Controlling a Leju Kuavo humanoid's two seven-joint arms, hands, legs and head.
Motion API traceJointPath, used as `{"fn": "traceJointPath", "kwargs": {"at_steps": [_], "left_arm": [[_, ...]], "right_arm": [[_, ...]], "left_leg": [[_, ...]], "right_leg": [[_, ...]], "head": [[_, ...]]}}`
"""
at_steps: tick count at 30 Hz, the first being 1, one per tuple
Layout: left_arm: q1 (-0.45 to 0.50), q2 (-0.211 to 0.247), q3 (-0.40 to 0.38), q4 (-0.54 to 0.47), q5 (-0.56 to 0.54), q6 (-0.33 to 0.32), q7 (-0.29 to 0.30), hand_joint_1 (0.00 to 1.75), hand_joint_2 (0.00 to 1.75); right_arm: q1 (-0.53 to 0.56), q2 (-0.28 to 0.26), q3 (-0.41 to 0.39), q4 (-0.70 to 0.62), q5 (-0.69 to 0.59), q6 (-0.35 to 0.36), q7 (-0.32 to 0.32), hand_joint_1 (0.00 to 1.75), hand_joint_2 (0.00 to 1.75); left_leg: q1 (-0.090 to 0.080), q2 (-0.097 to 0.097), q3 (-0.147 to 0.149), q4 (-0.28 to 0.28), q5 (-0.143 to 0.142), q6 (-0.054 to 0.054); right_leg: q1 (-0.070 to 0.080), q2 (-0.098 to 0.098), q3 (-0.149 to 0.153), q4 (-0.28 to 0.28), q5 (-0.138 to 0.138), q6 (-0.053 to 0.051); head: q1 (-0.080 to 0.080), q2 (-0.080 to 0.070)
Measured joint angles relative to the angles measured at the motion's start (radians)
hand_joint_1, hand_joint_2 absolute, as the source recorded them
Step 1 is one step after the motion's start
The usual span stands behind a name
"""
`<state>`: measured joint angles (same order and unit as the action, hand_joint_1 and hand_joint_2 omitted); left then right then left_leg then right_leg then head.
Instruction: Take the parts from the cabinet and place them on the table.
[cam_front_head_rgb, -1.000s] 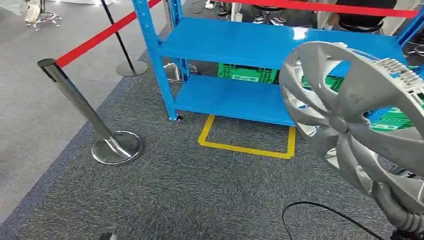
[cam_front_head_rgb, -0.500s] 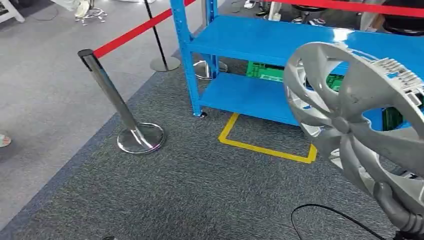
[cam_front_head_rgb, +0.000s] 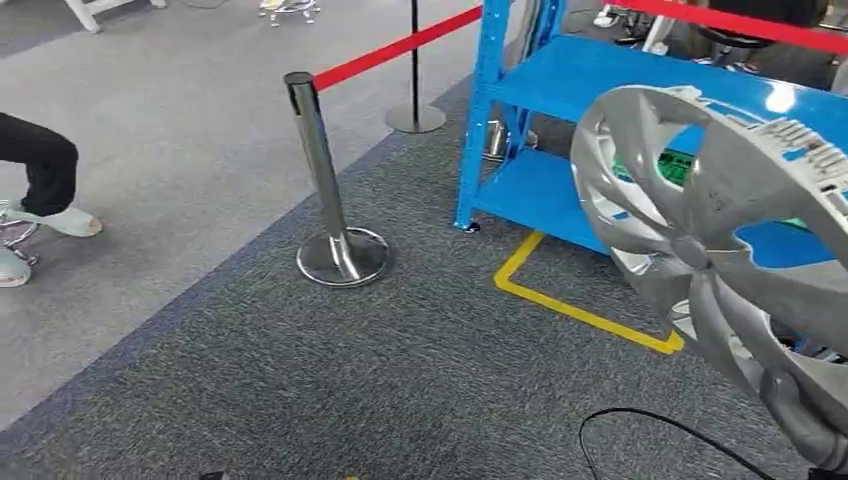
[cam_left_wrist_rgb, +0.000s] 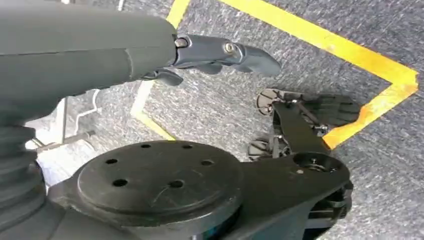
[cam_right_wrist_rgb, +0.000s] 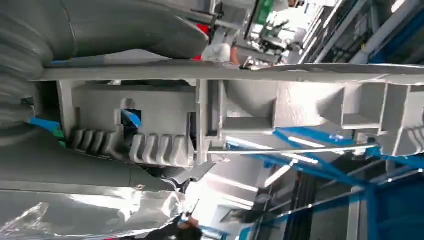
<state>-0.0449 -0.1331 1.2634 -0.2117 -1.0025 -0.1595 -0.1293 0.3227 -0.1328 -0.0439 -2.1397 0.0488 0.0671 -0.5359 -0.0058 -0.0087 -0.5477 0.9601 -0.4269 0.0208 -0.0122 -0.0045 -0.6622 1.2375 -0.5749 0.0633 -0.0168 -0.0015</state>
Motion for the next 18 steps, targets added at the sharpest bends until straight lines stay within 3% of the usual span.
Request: {"fn": "traceJointPath", "kwargs": {"at_steps": [1, 2, 3, 5, 6, 7, 9, 11, 12, 13, 14, 15, 16, 17, 18], "left_arm": [[0.0, -0.001, 0.0, 0.0, 0.0, 0.0, -0.007, 0.0, 1.75], [0.0, -0.001, 0.0, 0.0, 0.0, 0.001, -0.014, 0.0, 1.75], [0.001, -0.001, 0.001, 0.0, 0.0, 0.005, -0.018, 0.0, 1.75], [0.001, -0.001, 0.002, 0.0, 0.0, 0.013, -0.023, 0.0, 1.75], [0.0, -0.001, 0.002, 0.0, 0.0, 0.016, -0.023, 0.0, 1.75], [-0.002, -0.002, 0.003, 0.0, 0.0, 0.019, -0.023, 0.0, 1.75], [-0.003, -0.002, 0.003, 0.0, -0.001, 0.021, -0.023, 0.0, 1.75], [0.0, -0.002, 0.007, 0.0, 0.001, 0.027, -0.023, 0.0, 1.75], [0.0, 0.002, 0.008, 0.0, 0.002, 0.03, -0.023, 0.0, 1.75], [-0.001, -0.003, 0.008, 0.0, 0.006, 0.03, -0.024, 0.0, 1.75], [-0.004, -0.003, 0.008, 0.0, 0.007, 0.032, -0.024, 0.0, 1.75], [-0.008, -0.003, 0.009, 0.0, 0.008, 0.034, -0.024, 0.0, 1.75], [-0.009, -0.003, 0.011, 0.0, 0.009, 0.035, -0.024, 0.0, 1.75], [-0.009, -0.005, 0.013, 0.0, 0.012, 0.038, -0.024, 0.0, 1.75], [-0.007, -0.005, 0.014, 0.0, 0.015, 0.04, -0.022, 0.0, 1.75]], "right_arm": [[0.002, 0.0, -0.001, 0.0, 0.001, -0.001, 0.001, 1.75, 1.75], [0.005, 0.0, -0.002, 0.0, 0.002, -0.003, 0.001, 1.75, 1.75], [0.009, 0.0, -0.003, 0.0, 0.002, -0.005, 0.001, 1.75, 1.75], [0.011, 0.0, -0.005, -0.004, 0.004, -0.011, 0.001, 1.75, 1.75], [0.011, -0.001, -0.006, -0.007, 0.005, -0.011, 0.001, 1.75, 1.75], [0.012, -0.001, -0.006, -0.008, 0.007, -0.012, 0.001, 1.75, 1.75], [0.014, -0.001, -0.008, -0.014, 0.01, -0.014, -0.001, 1.75, 1.75], [0.015, -0.002, -0.008, -0.014, 0.015, -0.019, 0.001, 1.75, 1.75], [0.013, -0.002, -0.009, -0.014, 0.017, -0.022, 0.001, 1.75, 1.75], [0.016, -0.002, -0.009, -0.016, 0.018, -0.023, 0.001, 1.75, 1.75], [0.02, -0.002, -0.01, -0.018, 0.019, -0.025, 0.001, 1.75, 1.75], [0.023, -0.002, -0.01, -0.019, 0.022, -0.027, 0.0, 1.75, 1.75], [0.025, -0.002, -0.011, -0.019, 0.024, -0.03, 0.0, 1.75, 1.75], [0.028, -0.002, -0.01, -0.019, 0.026, -0.032, -0.002, 1.75, 1.75], [0.031, -0.001, -0.01, -0.019, 0.03, -0.032, -0.004, 1.75, 1.75]], "left_leg": [[-0.002, -0.013, -0.003, 0.0, 0.003, 0.003], [-0.004, -0.027, -0.005, 0.001, 0.005, 0.003], [-0.004, -0.041, -0.005, 0.001, 0.007, 0.002], [-0.004, -0.073, -0.005, 0.006, 0.009, -0.002], [-0.004, -0.085, -0.006, 0.009, 0.009, -0.004], [-0.01, -0.094, -0.013, 0.014, 0.01, -0.009], [-0.003, -0.116, -0.029, 0.015, 0.018, -0.023], [-0.001, -0.142, -0.039, 0.014, 0.027, -0.037], [-0.003, -0.117, -0.041, 0.022, 0.017, -0.039], [-0.007, -0.065, -0.059, 0.057, -0.014, -0.046], [-0.005, -0.031, -0.093, 0.127, -0.055, -0.053], [-0.002, -0.012, -0.136, 0.218, -0.097, -0.058], [0.0, -0.005, -0.172, 0.295, -0.127, -0.062], [0.003, -0.003, -0.193, 0.34, -0.135, -0.064], [0.005, -0.003, -0.184, 0.328, -0.118, -0.066]], "right_leg": [[0.002, 0.002, -0.03, 0.071, -0.025, -0.001], [0.003, 0.002, -0.038, 0.091, -0.024, -0.004], [0.003, 0.002, -0.022, 0.066, -0.001, -0.006], [0.002, 0.018, 0.067, -0.103, 0.087, -0.014], [-0.002, 0.059, 0.115, -0.195, 0.12, -0.014], [-0.009, 0.112, 0.129, -0.229, 0.101, -0.015], [-0.005, 0.093, 0.127, -0.229, 0.103, -0.018], [-0.008, 0.068, 0.125, -0.233, 0.111, -0.03], [-0.011, 0.049, 0.128, -0.237, 0.115, -0.037], [-0.011, 0.038, 0.128, -0.238, 0.116, -0.042], [-0.01, 0.023, 0.126, -0.238, 0.116, -0.044], [-0.008, 0.005, 0.124, -0.238, 0.116, -0.044], [-0.008, -0.011, 0.123, -0.238, 0.116, -0.044], [-0.008, -0.027, 0.122, -0.238, 0.116, -0.044], [-0.008, -0.041, 0.123, -0.238, 0.116, -0.044]], "head": [[0.0, 0.0], [0.0, 0.0], [0.0, 0.0], [0.0, 0.0], [0.0, 0.0], [0.0, 0.0], [-0.001, 0.0], [-0.002, 0.0], [0.002, 0.0], [-0.009, 0.0], [-0.013, 0.0], [-0.012, 0.0], [-0.012, 0.0], [-0.013, 0.0], [-0.013, 0.0]]}}
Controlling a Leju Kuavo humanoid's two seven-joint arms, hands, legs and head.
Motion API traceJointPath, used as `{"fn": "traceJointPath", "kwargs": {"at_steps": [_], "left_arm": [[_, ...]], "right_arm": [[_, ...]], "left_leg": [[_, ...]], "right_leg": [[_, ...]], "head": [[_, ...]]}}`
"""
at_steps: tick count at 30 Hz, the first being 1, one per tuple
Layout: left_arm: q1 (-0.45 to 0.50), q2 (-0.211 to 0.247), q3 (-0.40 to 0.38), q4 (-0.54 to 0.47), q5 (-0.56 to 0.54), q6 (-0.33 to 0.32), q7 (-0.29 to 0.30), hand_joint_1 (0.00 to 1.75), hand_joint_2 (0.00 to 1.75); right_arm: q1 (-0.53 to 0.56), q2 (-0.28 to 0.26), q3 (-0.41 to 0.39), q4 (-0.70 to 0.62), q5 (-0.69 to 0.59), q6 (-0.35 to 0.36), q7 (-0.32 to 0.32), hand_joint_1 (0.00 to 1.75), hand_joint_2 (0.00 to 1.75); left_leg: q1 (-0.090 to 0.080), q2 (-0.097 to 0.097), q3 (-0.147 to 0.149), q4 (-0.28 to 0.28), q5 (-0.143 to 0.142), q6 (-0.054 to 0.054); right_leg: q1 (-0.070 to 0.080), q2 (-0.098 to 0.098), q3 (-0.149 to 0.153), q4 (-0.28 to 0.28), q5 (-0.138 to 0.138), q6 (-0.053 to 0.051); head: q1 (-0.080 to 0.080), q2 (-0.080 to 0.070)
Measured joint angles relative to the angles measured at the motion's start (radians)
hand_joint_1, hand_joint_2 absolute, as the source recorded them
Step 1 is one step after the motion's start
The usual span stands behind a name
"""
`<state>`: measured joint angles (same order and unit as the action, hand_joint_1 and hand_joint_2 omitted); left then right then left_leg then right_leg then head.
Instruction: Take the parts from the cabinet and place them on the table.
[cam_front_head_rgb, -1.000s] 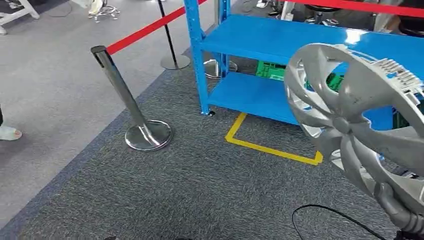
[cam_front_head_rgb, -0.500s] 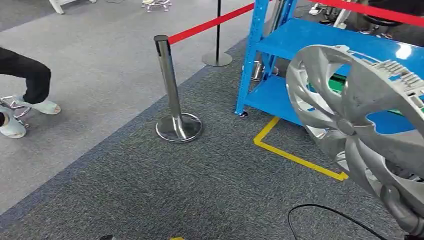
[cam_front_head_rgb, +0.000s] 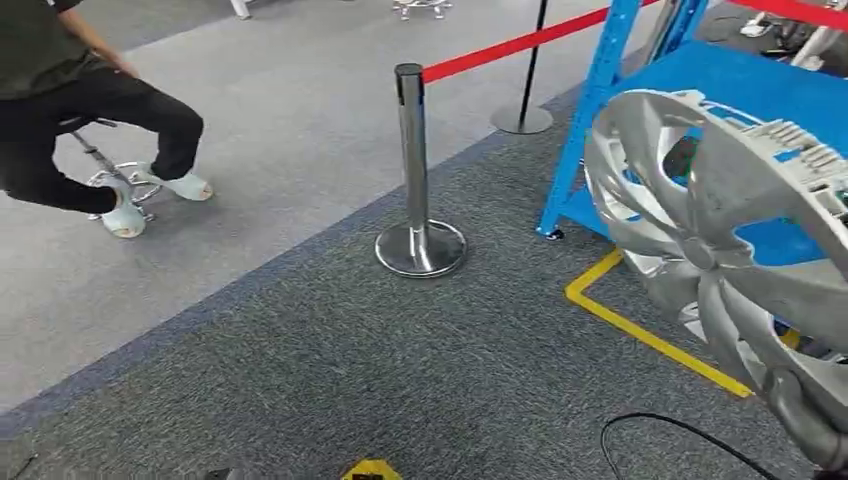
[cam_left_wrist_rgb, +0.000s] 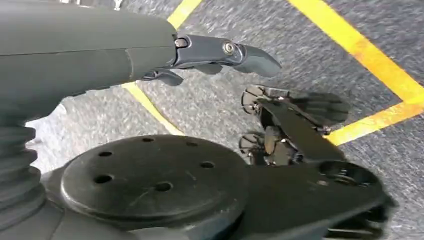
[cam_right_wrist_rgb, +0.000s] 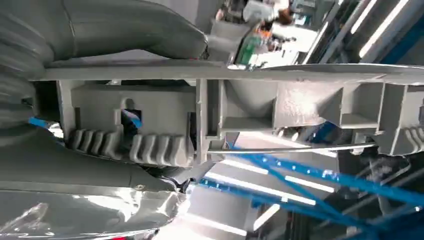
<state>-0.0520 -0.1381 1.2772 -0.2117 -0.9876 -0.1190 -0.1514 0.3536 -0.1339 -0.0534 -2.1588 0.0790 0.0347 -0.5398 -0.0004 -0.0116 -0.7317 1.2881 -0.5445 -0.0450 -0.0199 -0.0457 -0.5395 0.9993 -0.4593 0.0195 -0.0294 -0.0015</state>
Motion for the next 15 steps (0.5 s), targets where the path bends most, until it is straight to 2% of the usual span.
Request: {"fn": "traceJointPath", "kwargs": {"at_steps": [1, 2, 3, 4, 5, 6, 8, 9, 10, 11, 12, 13, 14, 15], "left_arm": [[0.001, 0.001, 0.001, 0.0, 0.002, 0.004, 0.003, 0.0, 1.75], [0.0, 0.002, 0.002, 0.0, 0.003, 0.008, 0.006, 0.0, 1.75], [-0.001, 0.005, 0.003, 0.0, 0.002, 0.015, 0.012, 0.0, 1.75], [-0.004, 0.006, 0.003, 0.0, -0.011, 0.027, 0.029, 0.0, 1.75], [-0.009, 0.01, 0.002, 0.0, -0.027, 0.037, 0.046, 0.0, 1.75], [-0.008, 0.01, 0.0, 0.0, -0.037, 0.037, 0.058, 0.0, 1.75], [-0.004, 0.016, -0.001, 0.0, -0.04, 0.015, 0.065, 0.0, 1.75], [-0.004, 0.019, -0.001, 0.0, -0.037, 0.006, 0.061, 0.0, 1.75], [-0.003, 0.026, -0.001, 0.0, -0.032, 0.006, 0.055, 0.0, 1.75], [-0.006, 0.03, -0.001, 0.0, -0.029, 0.01, 0.053, 0.0, 1.75], [-0.009, 0.033, -0.001, 0.0, -0.027, 0.014, 0.05, 0.0, 1.75], [-0.011, 0.035, 0.0, 0.0, -0.023, 0.016, 0.041, 0.0, 1.75], [-0.011, 0.038, 0.0, 0.0, -0.017, 0.018, 0.03, 0.0, 1.75], [-0.011, 0.04, 0.001, 0.0, -0.013, 0.018, 0.019, 0.0, 1.75]], "right_arm": [[0.001, 0.0, 0.001, 0.0, 0.003, -0.001, -0.005, 1.75, 1.75], [0.001, 0.0, 0.002, 0.0, 0.005, -0.003, -0.008, 1.75, 1.75], [0.001, 0.0, 0.002, -0.001, 0.007, -0.007, -0.013, 1.75, 1.75], [0.001, 0.0, 0.002, -0.002, 0.011, -0.013, -0.02, 1.75, 1.75], [0.002, 0.0, 0.002, -0.003, 0.014, -0.019, -0.029, 1.75, 1.75], [-0.001, 0.0, 0.003, -0.003, 0.017, -0.022, -0.035, 1.75, 1.75], [-0.006, 0.001, 0.009, -0.003, 0.025, -0.029, -0.048, 1.75, 1.75], [-0.007, 0.001, 0.011, -0.005, 0.028, -0.034, -0.051, 1.75, 1.75], [-0.008, 0.001, 0.013, -0.006, 0.03, -0.035, -0.054, 1.75, 1.75], [-0.007, 0.001, 0.014, -0.006, 0.03, -0.037, -0.056, 1.75, 1.75], [-0.008, 0.001, 0.016, -0.006, 0.03, -0.038, -0.058, 1.75, 1.75], [-0.009, 0.001, 0.018, -0.006, 0.03, -0.038, -0.058, 1.75, 1.75], [-0.011, 0.001, 0.02, -0.006, 0.03, -0.038, -0.058, 1.75, 1.75], [-0.012, 0.001, 0.022, -0.005, 0.03, -0.039, -0.058, 1.75, 1.75]], "left_leg": [[0.001, 0.002, 0.03, -0.055, 0.036, 0.001], [0.001, 0.014, 0.076, -0.139, 0.078, 0.003], [-0.001, 0.042, 0.131, -0.234, 0.114, 0.007], [-0.007, 0.109, 0.17, -0.299, 0.12, 0.01], [-0.01, 0.095, 0.168, -0.309, 0.118, 0.025], [-0.012, 0.084, 0.162, -0.309, 0.119, 0.03], [-0.016, 0.061, 0.155, -0.311, 0.121, 0.043], [-0.007, 0.048, 0.16, -0.317, 0.128, 0.054], [-0.007, 0.038, 0.159, -0.317, 0.13, 0.058], [-0.006, 0.025, 0.158, -0.317, 0.131, 0.064], [-0.007, 0.011, 0.157, -0.317, 0.132, 0.066], [-0.009, -0.003, 0.157, -0.317, 0.133, 0.067], [-0.01, -0.016, 0.157, -0.317, 0.133, 0.068], [-0.011, -0.03, 0.157, -0.317, 0.133, 0.068]], "right_leg": [[0.0, -0.014, 0.0, 0.0, 0.0, 0.001], [0.0, -0.025, 0.002, 0.0, -0.001, 0.002], [0.0, -0.037, 0.005, 0.0, -0.003, 0.006], [0.008, -0.046, 0.007, 0.001, -0.007, 0.012], [0.012, -0.056, 0.005, 0.005, -0.009, 0.02], [0.014, -0.067, 0.006, 0.004, -0.008, 0.024], [0.011, -0.09, 0.013, -0.004, -0.007, 0.035], [0.005, -0.07, 0.008, 0.001, -0.015, 0.045], [0.001, -0.012, 0.0, 0.029, -0.039, 0.045], [0.002, 0.022, -0.029, 0.096, -0.08, 0.044], [0.002, 0.038, -0.071, 0.19, -0.124, 0.045], [0.004, 0.043, -0.112, 0.273, -0.154, 0.046], [0.005, 0.043, -0.141, 0.326, -0.165, 0.046], [0.005, 0.044, -0.147, 0.33, -0.152, 0.044]], "head": [[-0.001, 0.0], [0.0, 0.0], [0.0, 0.0], [-0.001, 0.0], [0.0, 0.0], [0.006, 0.0], [0.004, 0.0], [0.005, 0.0], [0.01, 0.0], [0.012, 0.0], [0.016, 0.0], [0.016, 0.0], [0.015, 0.0], [0.015, 0.0]]}}
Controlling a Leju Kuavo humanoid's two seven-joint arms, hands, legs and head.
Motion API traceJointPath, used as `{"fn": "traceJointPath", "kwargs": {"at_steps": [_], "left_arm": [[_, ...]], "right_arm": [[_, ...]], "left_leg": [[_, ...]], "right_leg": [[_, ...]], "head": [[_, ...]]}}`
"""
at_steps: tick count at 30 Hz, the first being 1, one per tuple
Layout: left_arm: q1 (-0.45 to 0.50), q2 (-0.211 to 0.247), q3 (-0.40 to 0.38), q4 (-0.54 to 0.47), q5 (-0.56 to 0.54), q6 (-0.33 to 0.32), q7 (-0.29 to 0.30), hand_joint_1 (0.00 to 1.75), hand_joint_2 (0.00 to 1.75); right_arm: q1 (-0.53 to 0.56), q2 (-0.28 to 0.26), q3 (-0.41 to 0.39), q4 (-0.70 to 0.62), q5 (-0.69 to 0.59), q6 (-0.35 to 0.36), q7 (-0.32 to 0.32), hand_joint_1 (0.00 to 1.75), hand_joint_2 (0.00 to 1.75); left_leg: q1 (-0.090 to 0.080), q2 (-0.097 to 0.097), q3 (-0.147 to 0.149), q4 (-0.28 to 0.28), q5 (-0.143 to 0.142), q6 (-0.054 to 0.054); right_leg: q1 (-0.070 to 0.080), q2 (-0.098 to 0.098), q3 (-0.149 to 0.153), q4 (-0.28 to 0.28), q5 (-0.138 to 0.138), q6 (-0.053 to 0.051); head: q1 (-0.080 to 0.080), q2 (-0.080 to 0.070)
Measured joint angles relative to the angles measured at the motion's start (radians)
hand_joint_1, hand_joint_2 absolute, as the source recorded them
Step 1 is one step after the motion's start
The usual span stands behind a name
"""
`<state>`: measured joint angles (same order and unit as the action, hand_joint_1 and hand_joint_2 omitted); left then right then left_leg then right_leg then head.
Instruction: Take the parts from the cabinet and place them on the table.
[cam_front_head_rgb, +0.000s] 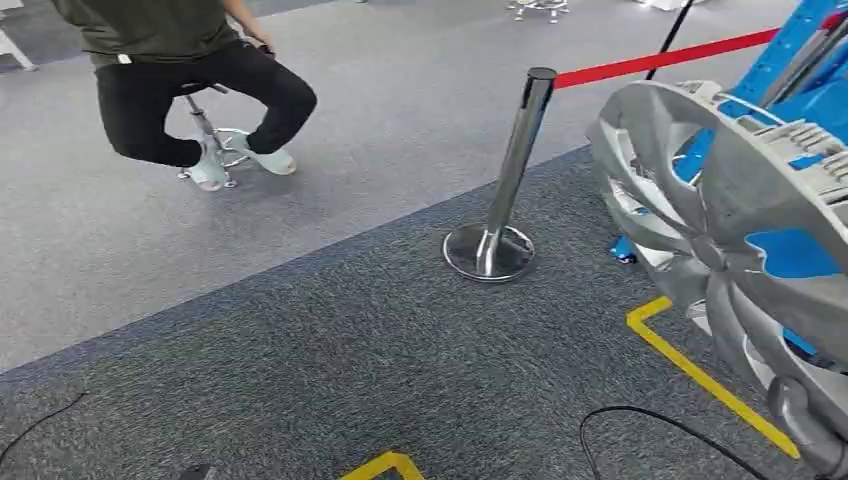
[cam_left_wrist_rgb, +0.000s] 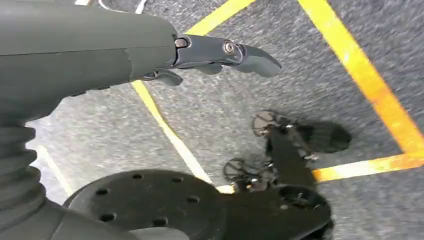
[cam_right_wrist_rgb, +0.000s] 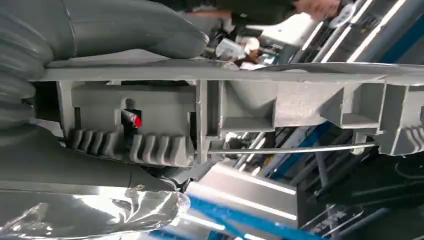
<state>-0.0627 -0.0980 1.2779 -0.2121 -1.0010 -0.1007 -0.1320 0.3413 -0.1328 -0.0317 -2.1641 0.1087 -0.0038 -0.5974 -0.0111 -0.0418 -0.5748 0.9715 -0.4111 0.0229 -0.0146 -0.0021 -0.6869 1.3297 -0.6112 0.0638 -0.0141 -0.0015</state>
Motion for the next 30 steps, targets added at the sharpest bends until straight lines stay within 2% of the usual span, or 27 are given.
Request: {"fn": "traceJointPath", "kwargs": {"at_steps": [1, 2, 5, 7, 8, 9, 10, 11, 12, 13, 14, 15, 16, 17, 18, 19, 20, 21, 22, 23, 24, 26, 27, 28, 29, 30], "left_arm": [[0.0, 0.002, 0.0, 0.0, 0.006, 0.0, -0.009, 0.0, 1.75], [0.0, 0.003, 0.002, 0.0, 0.014, 0.0, -0.02, 0.0, 1.75], [0.0, 0.003, 0.002, 0.0, 0.015, 0.0, -0.021, 0.0, 1.75], [-0.001, 0.003, 0.003, 0.0, 0.02, 0.0, -0.027, 0.0, 1.75], [-0.007, 0.003, 0.013, 0.0, 0.035, -0.002, -0.047, 0.0, 1.75], [-0.005, 0.001, 0.023, 0.0, 0.041, 0.0, -0.055, 0.0, 1.75], [-0.002, 0.001, 0.027, 0.0, 0.042, 0.009, -0.044, 0.0, 1.75], [-0.001, 0.004, 0.03, 0.0, 0.044, 0.022, -0.027, 0.0, 1.75], [0.002, 0.001, 0.032, 0.0, 0.043, 0.033, -0.009, 0.0, 1.75], [0.003, -0.004, 0.033, 0.0, 0.034, 0.049, 0.021, 0.0, 1.75], [0.001, -0.005, 0.033, 0.0, 0.026, 0.056, 0.038, 0.0, 1.75], [-0.002, -0.007, 0.032, 0.0, 0.019, 0.068, 0.052, 0.0, 1.75], [-0.003, -0.008, 0.033, 0.0, 0.02, 0.076, 0.057, 0.0, 1.75], [-0.003, -0.008, 0.034, 0.0, 0.027, 0.08, 0.057, 0.0, 1.75], [-0.003, -0.008, 0.038, 0.0, 0.036, 0.08, 0.048, 0.0, 1.75], [-0.003, -0.007, 0.044, 0.0, 0.042, 0.08, 0.034, 0.0, 1.75], [-0.004, -0.007, 0.047, 0.0, 0.048, 0.078, 0.023, 0.0, 1.75], [-0.005, -0.007, 0.048, 0.0, 0.048, 0.072, 0.015, 0.0, 1.75], [-0.009, -0.008, 0.048, 0.0, 0.045, 0.066, 0.011, 0.0, 1.75], [-0.013, -0.007, 0.048, 0.0, 0.037, 0.064, 0.01, 0.0, 1.75], [-0.012, -0.007, 0.048, 0.0, 0.024, 0.064, 0.016, 0.0, 1.75], [-0.009, -0.006, 0.046, 0.0, 0.012, 0.068, 0.047, 0.0, 1.75], [-0.006, -0.007, 0.046, 0.0, 0.011, 0.07, 0.057, 0.0, 1.75], [-0.004, -0.005, 0.046, 0.0, 0.012, 0.074, 0.063, 0.0, 1.75], [-0.006, -0.004, 0.046, 0.0, 0.014, 0.077, 0.065, 0.0, 1.75], [-0.007, -0.003, 0.046, 0.0, 0.018, 0.079, 0.067, 0.0, 1.75]], "right_arm": [[-0.003, 0.0, 0.001, 0.0, 0.0, 0.0, 0.0, 1.75, 1.75], [-0.007, 0.0, 0.002, 0.0, -0.003, 0.0, 0.001, 1.75, 1.75], [-0.007, 0.0, 0.002, 0.0, -0.003, 0.0, 0.001, 1.75, 1.75], [-0.01, 0.0, 0.002, 0.0, -0.006, 0.0, 0.001, 1.75, 1.75], [-0.013, 0.0, 0.002, -0.001, -0.017, 0.0, 0.0, 1.75, 1.75], [-0.003, 0.0, 0.0, -0.006, -0.017, -0.001, -0.003, 1.75, 1.75], [0.003, 0.0, -0.002, -0.007, -0.015, -0.002, -0.003, 1.75, 1.75], [0.01, 0.0, -0.003, -0.01, -0.011, -0.002, -0.003, 1.75, 1.75], [0.014, 0.0, -0.005, -0.014, -0.008, -0.002, -0.003, 1.75, 1.75], [0.019, 0.0, -0.007, -0.021, -0.006, -0.002, -0.005, 1.75, 1.75], [0.025, 0.0, -0.008, -0.024, -0.006, -0.002, -0.007, 1.75, 1.75], [0.031, 0.0, -0.011, -0.027, -0.008, 0.003, -0.011, 1.75, 1.75], [0.035, 0.0, -0.014, -0.027, -0.015, 0.006, -0.013, 1.75, 1.75], [0.037, 0.001, -0.015, -0.027, -0.021, 0.009, -0.015, 1.75, 1.75], [0.04, 0.002, -0.015, -0.027, -0.029, 0.016, -0.019, 1.75, 1.75], [0.042, 0.004, -0.015, -0.026, -0.037, 0.019, -0.022, 1.75, 1.75], [0.04, 0.006, -0.015, -0.026, -0.044, 0.022, -0.025, 1.75, 1.75], [0.039, 0.01, -0.015, -0.026, -0.05, 0.023, -0.027, 1.75, 1.75], [0.039, 0.013, -0.016, -0.026, -0.054, 0.025, -0.027, 1.75, 1.75], [0.036, 0.016, -0.018, -0.025, -0.057, 0.025, -0.028, 1.75, 1.75], [0.033, 0.018, -0.019, -0.023, -0.058, 0.027, -0.028, 1.75, 1.75], [0.029, 0.024, -0.021, -0.019, -0.06, 0.03, -0.028, 1.75, 1.75], [0.028, 0.026, -0.023, -0.018, -0.061, 0.03, -0.028, 1.75, 1.75], [0.03, 0.028, -0.026, -0.017, -0.064, 0.03, -0.03, 1.75, 1.75], [0.035, 0.029, -0.034, -0.015, -0.067, 0.03, -0.033, 1.75, 1.75], [0.038, 0.031, -0.039, -0.014, -0.069, 0.03, -0.035, 1.75, 1.75]], "left_leg": [[0.0, -0.016, 0.001, 0.001, 0.0, -0.001], [0.001, -0.031, 0.002, 0.002, 0.001, -0.002], [0.001, -0.032, 0.002, 0.003, 0.001, -0.002], [0.001, -0.039, 0.002, 0.004, 0.001, -0.003], [-0.005, -0.07, -0.013, 0.025, -0.002, -0.014], [0.003, -0.092, -0.026, 0.021, 0.008, -0.028], [0.007, -0.103, -0.029, 0.018, 0.012, -0.035], [0.006, -0.107, -0.032, 0.02, 0.01, -0.039], [0.0, -0.051, -0.036, 0.034, -0.003, -0.044], [-0.001, 0.001, -0.058, 0.077, -0.034, -0.049], [0.002, 0.022, -0.097, 0.154, -0.078, -0.054], [0.006, 0.029, -0.142, 0.246, -0.119, -0.057], [0.009, 0.029, -0.175, 0.313, -0.14, -0.06], [0.011, 0.029, -0.185, 0.335, -0.137, -0.062], [0.012, 0.031, -0.171, 0.307, -0.11, -0.062], [0.012, 0.034, -0.134, 0.239, -0.07, -0.062], [0.012, 0.052, -0.085, 0.154, -0.031, -0.06], [0.009, 0.104, -0.032, 0.069, -0.004, -0.057], [-0.002, 0.149, -0.012, 0.024, -0.016, -0.057], [0.001, 0.122, -0.017, 0.027, -0.012, -0.039], [-0.001, 0.113, -0.02, 0.027, -0.013, -0.037], [-0.002, 0.086, -0.021, 0.02, -0.011, -0.021], [0.004, 0.074, -0.014, 0.016, -0.006, -0.013], [0.006, 0.065, -0.013, 0.016, -0.005, -0.006], [0.006, 0.051, -0.014, 0.016, -0.005, -0.001], [0.005, 0.036, -0.014, 0.016, -0.005, 0.0]], "right_leg": [[0.0, 0.0, 0.016, -0.044, 0.037, -0.001], [-0.001, 0.005, 0.053, -0.125, 0.086, -0.003], [-0.001, 0.006, 0.055, -0.13, 0.089, -0.003], [-0.002, 0.015, 0.078, -0.179, 0.114, -0.004], [-0.017, 0.096, 0.138, -0.316, 0.136, -0.005], [-0.008, 0.077, 0.132, -0.302, 0.136, -0.016], [-0.005, 0.067, 0.132, -0.302, 0.138, -0.021], [-0.011, 0.053, 0.134, -0.31, 0.143, -0.03], [-0.011, 0.041, 0.138, -0.312, 0.145, -0.034], [-0.01, 0.029, 0.138, -0.313, 0.145, -0.041], [-0.008, 0.015, 0.138, -0.313, 0.144, -0.043], [-0.007, -0.002, 0.137, -0.313, 0.143, -0.045], [-0.006, -0.017, 0.137, -0.313, 0.143, -0.045], [-0.006, -0.031, 0.137, -0.313, 0.142, -0.045], [-0.006, -0.046, 0.138, -0.313, 0.141, -0.044], [-0.006, -0.059, 0.139, -0.313, 0.139, -0.042], [-0.006, -0.07, 0.142, -0.313, 0.137, -0.039], [-0.004, -0.08, 0.148, -0.313, 0.134, -0.033], [0.006, -0.09, 0.147, -0.307, 0.127, -0.025], [0.007, -0.098, 0.149, -0.311, 0.127, -0.021], [0.008, -0.111, 0.153, -0.314, 0.127, -0.017], [0.005, -0.135, 0.165, -0.322, 0.123, -0.004], [0.0, -0.093, 0.163, -0.31, 0.11, 0.003], [-0.001, -0.044, 0.148, -0.269, 0.082, 0.0], [-0.001, -0.016, 0.111, -0.189, 0.04, -0.001], [0.0, -0.004, 0.065, -0.095, -0.003, 0.0]], "head": [[0.001, 0.0], [0.0, 0.0], [0.0, 0.0], [0.001, 0.0], [0.002, 0.0], [-0.001, 0.0], [-0.001, 0.0], [0.0, 0.0], [-0.001, 0.0], [-0.014, 0.0], [-0.015, 0.0], [-0.015, 0.0], [-0.015, 0.0], [-0.015, 0.0], [-0.015, 0.0], [-0.015, 0.0], [-0.015, 0.0], [-0.016, 0.0], [-0.017, 0.0], [-0.013, 0.0], [-0.01, 0.0], [-0.012, 0.0], [-0.007, 0.0], [-0.004, 0.0], [0.003, 0.0], [0.004, 0.0]]}}
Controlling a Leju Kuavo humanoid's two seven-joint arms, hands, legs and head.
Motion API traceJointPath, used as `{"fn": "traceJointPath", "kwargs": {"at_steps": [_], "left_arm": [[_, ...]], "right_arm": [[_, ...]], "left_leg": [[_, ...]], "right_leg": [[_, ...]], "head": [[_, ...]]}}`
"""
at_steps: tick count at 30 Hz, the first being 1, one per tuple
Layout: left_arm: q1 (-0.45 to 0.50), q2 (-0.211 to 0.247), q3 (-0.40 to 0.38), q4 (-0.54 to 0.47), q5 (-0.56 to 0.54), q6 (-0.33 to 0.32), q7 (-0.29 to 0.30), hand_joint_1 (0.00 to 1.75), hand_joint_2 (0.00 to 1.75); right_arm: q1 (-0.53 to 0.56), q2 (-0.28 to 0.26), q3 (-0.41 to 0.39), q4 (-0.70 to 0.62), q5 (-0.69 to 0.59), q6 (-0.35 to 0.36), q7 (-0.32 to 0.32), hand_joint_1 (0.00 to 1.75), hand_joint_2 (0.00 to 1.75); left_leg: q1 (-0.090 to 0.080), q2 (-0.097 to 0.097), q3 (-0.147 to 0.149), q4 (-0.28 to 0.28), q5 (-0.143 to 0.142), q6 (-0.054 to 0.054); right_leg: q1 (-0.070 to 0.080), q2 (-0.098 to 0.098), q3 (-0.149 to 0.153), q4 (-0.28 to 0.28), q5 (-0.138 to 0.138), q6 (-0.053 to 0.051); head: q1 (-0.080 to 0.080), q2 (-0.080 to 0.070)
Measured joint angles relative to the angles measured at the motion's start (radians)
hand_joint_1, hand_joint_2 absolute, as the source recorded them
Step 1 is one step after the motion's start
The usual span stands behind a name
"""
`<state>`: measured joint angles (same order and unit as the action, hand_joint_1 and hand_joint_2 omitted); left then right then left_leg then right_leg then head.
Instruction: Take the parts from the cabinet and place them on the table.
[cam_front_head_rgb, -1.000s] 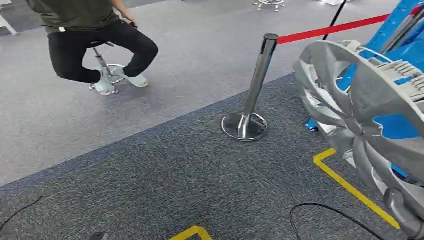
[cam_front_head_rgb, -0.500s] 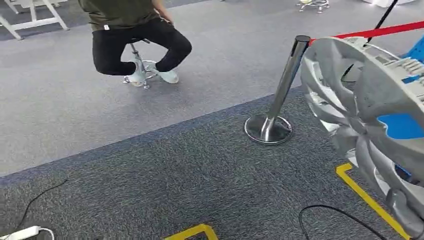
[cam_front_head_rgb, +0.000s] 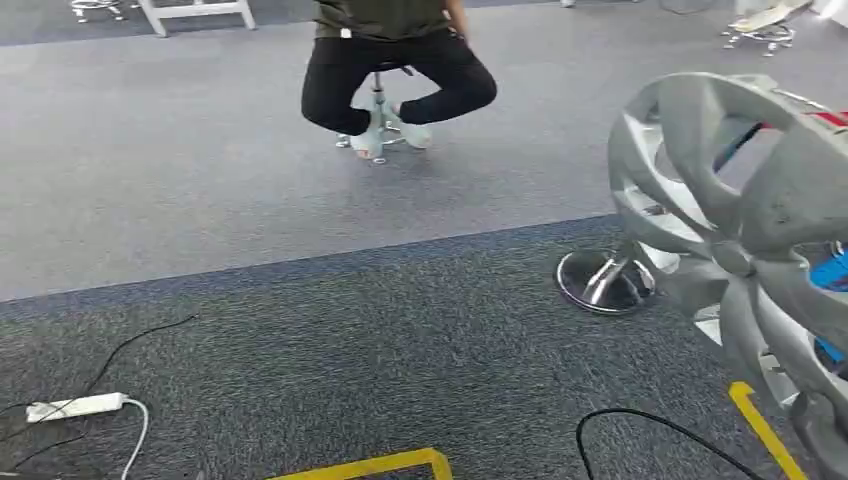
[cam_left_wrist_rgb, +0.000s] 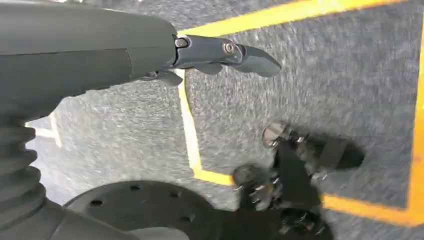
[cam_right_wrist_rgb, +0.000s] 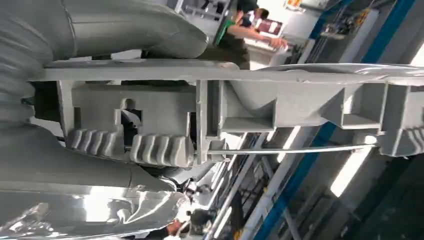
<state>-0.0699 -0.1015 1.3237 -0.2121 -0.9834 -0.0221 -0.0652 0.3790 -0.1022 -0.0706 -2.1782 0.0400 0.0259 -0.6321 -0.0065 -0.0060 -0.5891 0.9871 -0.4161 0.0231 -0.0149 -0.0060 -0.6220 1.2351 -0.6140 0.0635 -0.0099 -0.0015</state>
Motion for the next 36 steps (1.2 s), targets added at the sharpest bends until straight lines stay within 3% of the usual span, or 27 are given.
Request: {"fn": "traceJointPath", "kwargs": {"at_steps": [1, 2, 3, 5, 6, 7, 11, 12, 13, 14, 16, 17, 18, 19, 20, 21, 22, 23, 26, 27, 28, 29, 31, 32, 33, 34, 36], "left_arm": [[0.001, 0.001, 0.0, 0.0, 0.003, 0.0, 0.002, 0.0, 1.75], [0.002, 0.0, 0.002, 0.0, 0.007, 0.0, 0.003, 0.0, 1.75], [0.003, 0.0, 0.003, 0.0, 0.009, 0.0, 0.004, 0.0, 1.75], [0.006, -0.001, 0.003, 0.0, 0.011, -0.003, 0.006, 0.0, 1.75], [0.006, -0.001, 0.003, 0.0, 0.013, -0.004, 0.006, 0.0, 1.75], [0.005, 0.0, 0.005, 0.0, 0.019, -0.006, 0.006, 0.0, 1.75], [0.014, 0.002, 0.01, 0.0, 0.02, -0.012, 0.006, 0.0, 1.75], [0.016, 0.007, 0.01, 0.0, 0.02, -0.013, 0.003, 0.0, 1.75], [0.017, 0.003, 0.01, 0.0, 0.019, -0.014, 0.002, 0.0, 1.75], [0.014, 0.002, 0.01, 0.0, 0.018, -0.014, 0.002, 0.0, 1.75], [0.01, 0.001, 0.01, 0.0, 0.017, -0.015, 0.0, 0.0, 1.75], [0.01, 0.001, 0.01, 0.0, 0.016, -0.015, 0.0, 0.0, 1.75], [0.012, 0.001, 0.01, 0.0, 0.013, -0.017, 0.0, 0.0, 1.75], [0.012, 0.001, 0.01, 0.0, 0.012, -0.017, 0.0, 0.0, 1.75], [0.012, 0.001, 0.01, 0.0, 0.011, -0.017, 0.0, 0.0, 1.75], [0.011, 0.002, 0.01, 0.0, 0.011, -0.017, 0.0, 0.0, 1.75], [0.009, 0.001, 0.01, 0.0, 0.011, -0.017, 0.0, 0.0, 1.75], [0.004, 0.001, 0.01, 0.0, 0.011, -0.017, 0.0, 0.0, 1.75], [0.007, 0.002, 0.01, 0.0, 0.01, -0.017, 0.0, 0.0, 1.75], [0.008, 0.002, 0.01, 0.0, 0.009, -0.017, 0.0, 0.0, 1.75], [0.01, 0.001, 0.01, 0.0, 0.009, -0.018, 0.0, 0.0, 1.75], [0.007, 0.004, 0.01, 0.0, 0.008, -0.021, 0.0, 0.0, 1.75], [0.004, 0.005, 0.01, 0.0, 0.008, -0.021, 0.0, 0.0, 1.75], [0.004, 0.005, 0.01, 0.0, 0.008, -0.022, 0.0, 0.0, 1.75], [0.004, 0.005, 0.01, 0.0, 0.009, -0.022, 0.0, 0.0, 1.75], [0.005, 0.005, 0.01, 0.0, 0.009, -0.022, 0.0, 0.0, 1.75], [0.006, 0.005, 0.01, 0.0, 0.009, -0.022, 0.0, 0.0, 1.75]], "right_arm": [[0.004, 0.002, -0.005, 0.0, -0.001, 0.0, 0.0, 1.75, 1.75], [0.01, 0.003, -0.01, 0.001, -0.001, 0.001, 0.0, 1.75, 1.75], [0.014, 0.004, -0.012, 0.001, -0.001, 0.002, 0.0, 1.75, 1.75], [0.02, 0.005, -0.018, 0.001, 0.008, 0.003, -0.001, 1.75, 1.75], [0.023, 0.006, -0.019, 0.0, 0.011, 0.005, -0.001, 1.75, 1.75], [0.025, 0.008, -0.02, 0.001, 0.017, 0.006, 0.0, 1.75, 1.75], [0.033, 0.014, -0.024, 0.0, 0.033, 0.006, 0.0, 1.75, 1.75], [0.033, 0.016, -0.025, 0.0, 0.035, 0.005, 0.0, 1.75, 1.75], [0.034, 0.018, -0.025, -0.001, 0.037, 0.005, 0.0, 1.75, 1.75], [0.039, 0.02, -0.026, -0.002, 0.039, 0.004, 0.0, 1.75, 1.75], [0.045, 0.024, -0.027, -0.002, 0.041, 0.002, 0.0, 1.75, 1.75], [0.045, 0.026, -0.027, -0.002, 0.042, 0.002, 0.0, 1.75, 1.75], [0.045, 0.027, -0.027, -0.002, 0.042, 0.002, 0.001, 1.75, 1.75], [0.045, 0.028, -0.027, -0.002, 0.042, 0.002, 0.001, 1.75, 1.75], [0.045, 0.028, -0.027, -0.002, 0.043, 0.002, 0.0, 1.75, 1.75], [0.045, 0.029, -0.028, -0.003, 0.043, 0.002, 0.0, 1.75, 1.75], [0.046, 0.029, -0.029, -0.004, 0.043, 0.002, 0.001, 1.75, 1.75], [0.048, 0.029, -0.033, -0.005, 0.042, 0.0, 0.0, 1.75, 1.75], [0.044, 0.03, -0.035, -0.006, 0.043, 0.0, 0.0, 1.75, 1.75], [0.043, 0.03, -0.035, -0.007, 0.043, 0.0, 0.0, 1.75, 1.75], [0.04, 0.03, -0.035, -0.007, 0.043, 0.0, 0.0, 1.75, 1.75], [0.042, 0.031, -0.037, -0.007, 0.043, 0.0, 0.0, 1.75, 1.75], [0.039, 0.032, -0.037, -0.007, 0.042, 0.0, -0.001, 1.75, 1.75], [0.04, 0.032, -0.037, -0.007, 0.042, 0.0, 0.0, 1.75, 1.75], [0.04, 0.032, -0.037, -0.007, 0.042, 0.002, 0.0, 1.75, 1.75], [0.04, 0.032, -0.037, -0.007, 0.042, 0.002, 0.0, 1.75, 1.75], [0.039, 0.033, -0.039, -0.007, 0.04, 0.002, 0.0, 1.75, 1.75]], "left_leg": [[-0.002, -0.014, 0.0, 0.0, -0.001, 0.002], [-0.002, -0.03, 0.002, 0.0, -0.001, 0.002], [-0.002, -0.045, 0.003, 0.001, -0.001, 0.002], [-0.001, -0.074, 0.009, 0.001, -0.002, 0.0], [0.001, -0.088, 0.011, 0.003, -0.003, -0.005], [-0.003, -0.1, 0.008, 0.007, -0.004, -0.012], [0.006, -0.141, -0.007, 0.001, 0.01, -0.038], [0.006, -0.125, -0.008, 0.007, 0.003, -0.04], [-0.001, -0.069, -0.023, 0.039, -0.023, -0.045], [-0.001, -0.033, -0.059, 0.109, -0.065, -0.051], [0.003, -0.009, -0.139, 0.272, -0.136, -0.056], [0.005, -0.007, -0.163, 0.321, -0.146, -0.057], [0.006, -0.007, -0.158, 0.313, -0.129, -0.057], [0.006, -0.005, -0.133, 0.266, -0.096, -0.056], [0.006, 0.004, -0.088, 0.183, -0.053, -0.054], [0.005, 0.032, -0.037, 0.096, -0.018, -0.051], [0.0, 0.094, 0.004, 0.03, -0.009, -0.048], [-0.007, 0.088, 0.007, 0.008, -0.016, -0.04], [-0.011, 0.05, -0.003, 0.009, -0.014, -0.021], [-0.003, 0.038, 0.005, 0.0, -0.008, -0.011], [-0.001, 0.029, 0.007, -0.002, -0.007, -0.008], [0.0, 0.017, 0.007, -0.001, -0.006, -0.001], [-0.001, -0.011, 0.007, -0.001, -0.007, 0.002], [-0.002, -0.025, 0.008, -0.001, -0.007, 0.002], [-0.003, -0.039, 0.009, -0.001, -0.007, 0.002], [-0.003, -0.055, 0.011, 0.0, -0.007, 0.002], [-0.001, -0.086, 0.017, 0.0, -0.008, 0.001]], "right_leg": [[0.002, 0.003, -0.04, 0.076, -0.026, -0.001], [0.003, 0.004, -0.06, 0.106, -0.025, -0.003], [0.003, 0.004, -0.056, 0.083, 0.002, -0.005], [0.001, 0.014, 0.01, -0.073, 0.098, -0.008], [-0.004, 0.045, 0.054, -0.166, 0.144, -0.006], [-0.007, 0.094, 0.071, -0.205, 0.131, -0.006], [-0.001, 0.059, 0.076, -0.213, 0.14, -0.026], [-0.006, 0.045, 0.079, -0.22, 0.145, -0.034], [-0.004, 0.035, 0.08, -0.223, 0.144, -0.039], [-0.002, 0.021, 0.08, -0.223, 0.145, -0.043], [0.002, -0.009, 0.078, -0.222, 0.142, -0.047], [0.003, -0.024, 0.078, -0.222, 0.142, -0.048], [0.003, -0.038, 0.079, -0.222, 0.141, -0.048], [0.003, -0.05, 0.08, -0.222, 0.14, -0.047], [0.003, -0.062, 0.082, -0.222, 0.139, -0.045], [0.003, -0.073, 0.086, -0.222, 0.136, -0.042], [0.007, -0.082, 0.09, -0.222, 0.133, -0.036], [0.015, -0.094, 0.087, -0.214, 0.126, -0.028], [0.012, -0.132, 0.099, -0.226, 0.125, -0.015], [0.007, -0.121, 0.098, -0.225, 0.118, -0.006], [0.003, -0.058, 0.093, -0.2, 0.101, -0.004], [0.003, -0.021, 0.065, -0.138, 0.065, -0.003], [0.004, 0.001, -0.024, 0.038, -0.009, 0.0], [0.004, 0.002, -0.054, 0.09, -0.02, 0.0], [0.005, 0.003, -0.063, 0.094, -0.006, -0.001], [0.005, 0.004, -0.052, 0.056, 0.029, -0.004], [0.003, 0.031, 0.029, -0.127, 0.135, -0.01]], "head": [[-0.001, 0.0], [0.0, 0.0], [0.0, 0.0], [0.0, 0.0], [0.0, 0.0], [-0.001, 0.0], [-0.002, 0.0], [-0.002, 0.0], [-0.008, 0.0], [-0.011, 0.0], [-0.01, 0.0], [-0.011, 0.0], [-0.011, 0.0], [-0.011, 0.0], [-0.011, 0.0], [-0.011, 0.0], [-0.011, 0.0], [-0.012, 0.0], [-0.006, 0.0], [-0.007, 0.0], [0.0, 0.0], [0.003, 0.0], [0.008, 0.0], [0.008, 0.0], [0.008, 0.0], [0.008, 0.0], [0.008, 0.0]]}}
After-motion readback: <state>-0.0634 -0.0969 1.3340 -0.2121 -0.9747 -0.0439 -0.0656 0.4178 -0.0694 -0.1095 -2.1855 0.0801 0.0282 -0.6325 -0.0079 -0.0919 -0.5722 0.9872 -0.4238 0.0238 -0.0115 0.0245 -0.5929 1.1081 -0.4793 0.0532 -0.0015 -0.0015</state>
